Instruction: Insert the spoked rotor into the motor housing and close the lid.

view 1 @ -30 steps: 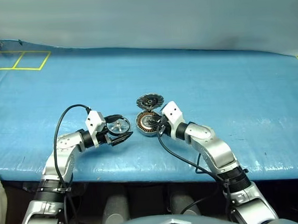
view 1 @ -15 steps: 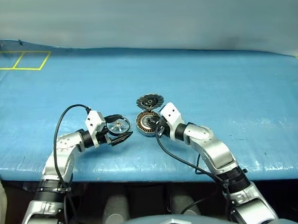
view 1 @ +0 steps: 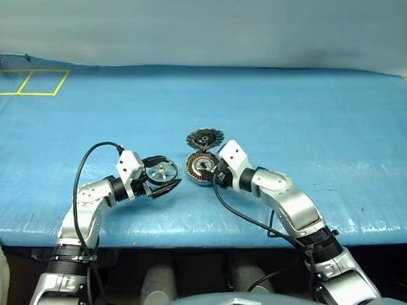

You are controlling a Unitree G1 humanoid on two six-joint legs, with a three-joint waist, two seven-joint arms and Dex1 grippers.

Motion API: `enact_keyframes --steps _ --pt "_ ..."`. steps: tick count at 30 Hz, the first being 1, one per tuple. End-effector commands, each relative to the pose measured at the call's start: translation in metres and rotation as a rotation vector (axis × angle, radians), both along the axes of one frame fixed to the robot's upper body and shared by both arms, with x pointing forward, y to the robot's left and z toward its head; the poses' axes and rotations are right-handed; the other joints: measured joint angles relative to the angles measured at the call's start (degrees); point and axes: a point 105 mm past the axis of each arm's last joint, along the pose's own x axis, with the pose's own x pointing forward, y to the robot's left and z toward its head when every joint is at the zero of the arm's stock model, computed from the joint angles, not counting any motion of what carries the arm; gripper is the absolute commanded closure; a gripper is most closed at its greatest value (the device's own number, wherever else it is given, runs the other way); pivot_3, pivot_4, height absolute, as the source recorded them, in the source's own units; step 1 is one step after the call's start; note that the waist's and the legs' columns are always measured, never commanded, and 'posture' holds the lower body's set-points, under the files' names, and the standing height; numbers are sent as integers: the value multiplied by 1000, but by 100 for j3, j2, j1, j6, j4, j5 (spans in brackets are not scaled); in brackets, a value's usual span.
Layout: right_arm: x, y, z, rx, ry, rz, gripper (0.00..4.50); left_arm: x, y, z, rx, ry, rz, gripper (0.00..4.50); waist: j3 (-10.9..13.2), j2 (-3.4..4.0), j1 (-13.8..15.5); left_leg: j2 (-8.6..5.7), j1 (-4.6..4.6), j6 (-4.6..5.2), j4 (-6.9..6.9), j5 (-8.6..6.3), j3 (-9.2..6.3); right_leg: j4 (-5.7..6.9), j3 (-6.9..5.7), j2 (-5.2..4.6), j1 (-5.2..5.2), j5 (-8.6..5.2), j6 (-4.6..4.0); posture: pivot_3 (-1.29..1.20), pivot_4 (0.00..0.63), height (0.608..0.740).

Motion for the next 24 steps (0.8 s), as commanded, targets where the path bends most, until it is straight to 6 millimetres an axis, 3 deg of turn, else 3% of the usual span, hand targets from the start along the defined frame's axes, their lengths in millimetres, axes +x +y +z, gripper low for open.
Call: enact_keyframes --steps 1,7,8,10,16,24 --pt "-2 3 12 19 -45 20 1760 1 2 10 10 -53 -1 0 0 0 2 0 0 0 0 0 0 0 0 0 0 0 0 0 150 740" --pt "-4 8 21 63 -56 36 1760 1 2 10 11 -54 0 0 0 0 1 0 0 0 0 0 0 0 0 0 0 0 0 0 150 740" --pt "-3 8 22 73 -56 32 1931 1 2 10 11 -54 0 0 0 0 2 0 0 0 0 0 0 0 0 0 -1 0 1 0 150 740" --pt "-1 8 23 91 -54 24 2345 2 2 10 12 -54 1 0 0 0 1 0 0 0 0 0 0 0 0 0 0 0 0 0 150 740" --pt "8 6 21 116 -43 -16 4370 2 2 10 13 -56 2 0 0 0 0 0 0 0 0 0 0 0 0 0 0 0 0 0 150 740" --pt "9 12 17 101 -33 -3 4474 3 3 10 15 -57 10 0 0 1 -6 0 -1 0 -2 0 0 0 0 0 -2 0 -1 0 150 740"
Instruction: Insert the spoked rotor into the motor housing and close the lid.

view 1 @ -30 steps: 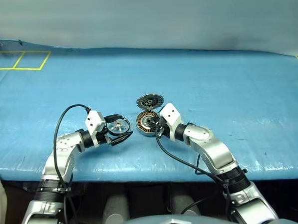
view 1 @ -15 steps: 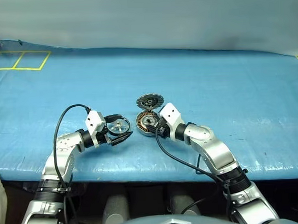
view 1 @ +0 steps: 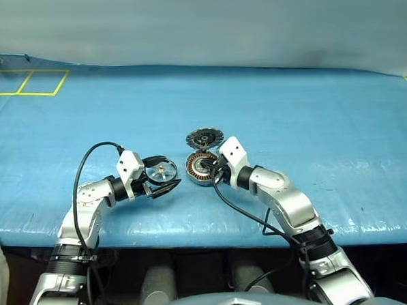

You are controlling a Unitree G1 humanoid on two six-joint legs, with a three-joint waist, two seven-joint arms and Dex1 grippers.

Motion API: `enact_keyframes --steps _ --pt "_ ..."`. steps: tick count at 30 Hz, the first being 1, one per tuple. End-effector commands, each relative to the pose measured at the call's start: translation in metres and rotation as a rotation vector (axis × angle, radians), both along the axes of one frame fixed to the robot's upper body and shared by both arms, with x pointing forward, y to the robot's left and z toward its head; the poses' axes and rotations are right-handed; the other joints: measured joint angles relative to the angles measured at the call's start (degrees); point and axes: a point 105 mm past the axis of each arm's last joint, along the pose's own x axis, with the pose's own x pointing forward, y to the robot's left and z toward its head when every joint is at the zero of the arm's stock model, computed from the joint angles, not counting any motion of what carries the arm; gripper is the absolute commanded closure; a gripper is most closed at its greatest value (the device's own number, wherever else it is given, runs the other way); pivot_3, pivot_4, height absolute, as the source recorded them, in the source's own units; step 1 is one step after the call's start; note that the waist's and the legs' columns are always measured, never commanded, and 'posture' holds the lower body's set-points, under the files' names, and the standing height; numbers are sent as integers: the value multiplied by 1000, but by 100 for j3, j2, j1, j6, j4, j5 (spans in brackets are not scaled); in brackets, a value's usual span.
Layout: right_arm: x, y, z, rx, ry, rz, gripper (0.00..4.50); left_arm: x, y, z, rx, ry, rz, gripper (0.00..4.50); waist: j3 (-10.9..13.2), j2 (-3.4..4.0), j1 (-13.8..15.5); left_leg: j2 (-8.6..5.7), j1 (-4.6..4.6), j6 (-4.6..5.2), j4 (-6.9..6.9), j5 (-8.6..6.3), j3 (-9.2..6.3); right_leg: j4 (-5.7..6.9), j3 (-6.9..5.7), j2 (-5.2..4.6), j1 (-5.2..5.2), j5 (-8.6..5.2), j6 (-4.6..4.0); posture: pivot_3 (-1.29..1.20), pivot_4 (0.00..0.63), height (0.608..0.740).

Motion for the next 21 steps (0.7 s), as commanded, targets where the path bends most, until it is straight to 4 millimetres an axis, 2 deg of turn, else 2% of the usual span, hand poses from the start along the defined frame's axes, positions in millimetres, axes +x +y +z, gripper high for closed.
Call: enact_keyframes --steps 1,8,21 --pt "3 5 10 12 -45 15 4474 2 3 10 7 -53 8 0 0 0 -2 0 0 0 0 0 0 0 0 0 0 0 0 0 150 740" --pt "-1 7 8 8 -40 28 4474 3 4 9 9 -52 15 0 0 0 -3 0 0 0 0 0 0 0 0 0 0 0 0 0 150 740" --pt "-5 1 -21 -141 -3 39 4474 4 6 9 11 -57 24 0 -2 0 -27 0 7 0 1 0 0 0 0 0 5 -1 1 0 150 740"
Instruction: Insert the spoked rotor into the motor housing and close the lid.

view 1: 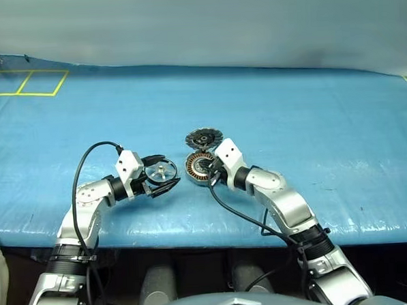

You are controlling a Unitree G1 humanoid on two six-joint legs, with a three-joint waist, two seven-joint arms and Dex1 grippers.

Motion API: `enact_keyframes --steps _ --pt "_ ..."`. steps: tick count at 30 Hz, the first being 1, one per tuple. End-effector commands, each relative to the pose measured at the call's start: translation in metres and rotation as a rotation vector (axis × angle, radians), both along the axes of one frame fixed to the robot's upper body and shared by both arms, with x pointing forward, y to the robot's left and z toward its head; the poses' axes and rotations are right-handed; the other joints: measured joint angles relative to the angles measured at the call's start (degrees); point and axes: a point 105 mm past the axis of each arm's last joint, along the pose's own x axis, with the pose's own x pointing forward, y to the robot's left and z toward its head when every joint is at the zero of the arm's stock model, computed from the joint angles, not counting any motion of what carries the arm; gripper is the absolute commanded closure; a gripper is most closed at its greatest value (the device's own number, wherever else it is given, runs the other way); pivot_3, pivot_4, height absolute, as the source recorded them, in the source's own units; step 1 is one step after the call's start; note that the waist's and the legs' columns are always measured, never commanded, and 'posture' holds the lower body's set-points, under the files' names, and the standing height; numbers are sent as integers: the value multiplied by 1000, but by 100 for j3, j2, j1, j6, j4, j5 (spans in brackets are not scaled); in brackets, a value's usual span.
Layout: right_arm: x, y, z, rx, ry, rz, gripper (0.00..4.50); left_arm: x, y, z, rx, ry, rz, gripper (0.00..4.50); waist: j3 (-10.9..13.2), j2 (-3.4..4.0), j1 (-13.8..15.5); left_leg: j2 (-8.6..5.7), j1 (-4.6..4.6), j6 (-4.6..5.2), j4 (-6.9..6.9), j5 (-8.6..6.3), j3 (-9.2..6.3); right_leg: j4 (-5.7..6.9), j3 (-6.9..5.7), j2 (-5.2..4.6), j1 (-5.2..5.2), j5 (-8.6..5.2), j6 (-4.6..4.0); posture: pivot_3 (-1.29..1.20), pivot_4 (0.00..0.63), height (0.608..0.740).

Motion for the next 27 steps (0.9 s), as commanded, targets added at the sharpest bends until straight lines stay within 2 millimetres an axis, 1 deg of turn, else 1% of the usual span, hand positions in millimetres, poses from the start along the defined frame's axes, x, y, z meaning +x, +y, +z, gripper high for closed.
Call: enact_keyframes --steps 1,9,16,21,24,27 --pt "-3 -3 -15 -68 28 6 4474 2 4 9 8 -44 10 0 -1 0 -8 0 2 0 0 0 0 0 0 0 1 0 0 0 150 740" --pt "-2 -6 -25 -136 34 5 4474 2 5 8 9 -44 17 0 -5 -4 -15 1 7 0 1 0 0 1 0 0 6 -1 1 0 150 740" --pt "-6 -7 -35 -230 28 45 4474 2 7 9 10 -45 21 0 -21 -17 -11 1 11 0 1 0 0 0 0 -1 9 -1 1 0 150 740" --pt "-12 -7 -50 -309 42 79 4474 2 7 9 8 -45 24 0 -45 -35 -15 2 18 -1 1 0 0 1 0 -1 12 -3 1 0 150 740" --pt "-13 -9 -57 -340 51 85 4474 2 7 9 8 -45 27 0 -52 -41 -17 3 36 -1 0 -1 0 0 -2 -3 11 -4 -1 0 150 740" --pt "-13 -11 -62 -359 63 85 4474 2 8 9 8 -45 30 0 -58 -45 -17 3 73 -6 -9 -4 9 -2 -6 -16 26 -8 -6 0 150 740"
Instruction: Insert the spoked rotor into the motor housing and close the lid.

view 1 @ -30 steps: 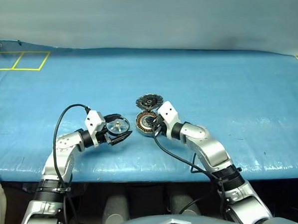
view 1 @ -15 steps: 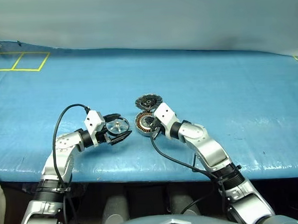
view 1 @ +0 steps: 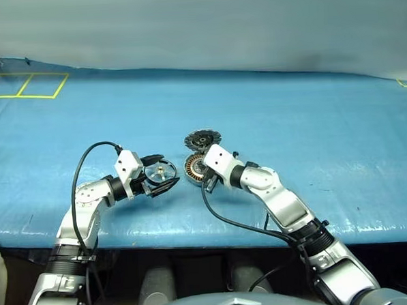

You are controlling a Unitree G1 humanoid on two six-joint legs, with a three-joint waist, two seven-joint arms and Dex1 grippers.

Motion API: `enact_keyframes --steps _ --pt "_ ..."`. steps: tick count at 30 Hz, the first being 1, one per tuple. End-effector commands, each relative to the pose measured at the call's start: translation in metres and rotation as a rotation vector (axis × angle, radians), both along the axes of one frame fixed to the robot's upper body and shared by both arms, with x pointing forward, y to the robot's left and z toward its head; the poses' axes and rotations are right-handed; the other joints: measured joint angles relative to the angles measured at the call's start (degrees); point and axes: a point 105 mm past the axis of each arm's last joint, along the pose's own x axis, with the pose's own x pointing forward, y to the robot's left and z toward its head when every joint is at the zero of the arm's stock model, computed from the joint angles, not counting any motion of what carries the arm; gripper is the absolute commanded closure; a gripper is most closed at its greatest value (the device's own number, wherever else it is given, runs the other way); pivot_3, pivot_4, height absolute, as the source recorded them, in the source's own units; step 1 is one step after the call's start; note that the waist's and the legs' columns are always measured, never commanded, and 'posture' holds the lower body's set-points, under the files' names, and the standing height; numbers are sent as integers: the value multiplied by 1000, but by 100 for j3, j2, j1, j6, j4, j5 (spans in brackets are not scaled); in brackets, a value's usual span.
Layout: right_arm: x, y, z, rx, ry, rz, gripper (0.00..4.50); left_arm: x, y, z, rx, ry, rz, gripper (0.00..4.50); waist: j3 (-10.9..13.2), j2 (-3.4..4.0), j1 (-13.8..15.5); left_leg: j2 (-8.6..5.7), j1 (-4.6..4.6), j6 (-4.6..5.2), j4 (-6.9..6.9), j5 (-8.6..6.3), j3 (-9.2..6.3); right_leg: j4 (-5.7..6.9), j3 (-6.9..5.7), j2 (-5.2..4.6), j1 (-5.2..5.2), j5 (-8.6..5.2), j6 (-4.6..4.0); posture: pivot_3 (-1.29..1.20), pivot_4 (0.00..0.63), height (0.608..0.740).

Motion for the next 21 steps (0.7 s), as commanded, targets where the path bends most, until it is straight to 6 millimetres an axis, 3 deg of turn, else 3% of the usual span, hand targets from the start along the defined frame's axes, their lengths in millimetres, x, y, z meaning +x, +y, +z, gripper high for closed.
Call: enact_keyframes --steps 1,13,21 --pt "-13 -18 -55 -135 175 -33 4474 2 6 10 4 -44 15 0 -5 -1 -3 0 4 -2 -1 -1 2 0 -3 -4 1 0 -1 0 150 740" --pt "-14 -23 -63 -205 177 -12 4474 2 7 10 4 -45 20 0 -54 -15 0 -1 6 -7 -10 -4 9 -2 -12 -21 -1 -2 -5 0 150 740" --pt "-24 -28 -79 -249 213 -12 4474 1 8 10 2 -46 22 0 -100 -25 1 0 10 -14 -19 -10 7 -7 -19 -27 -1 -7 -12 0 150 740"
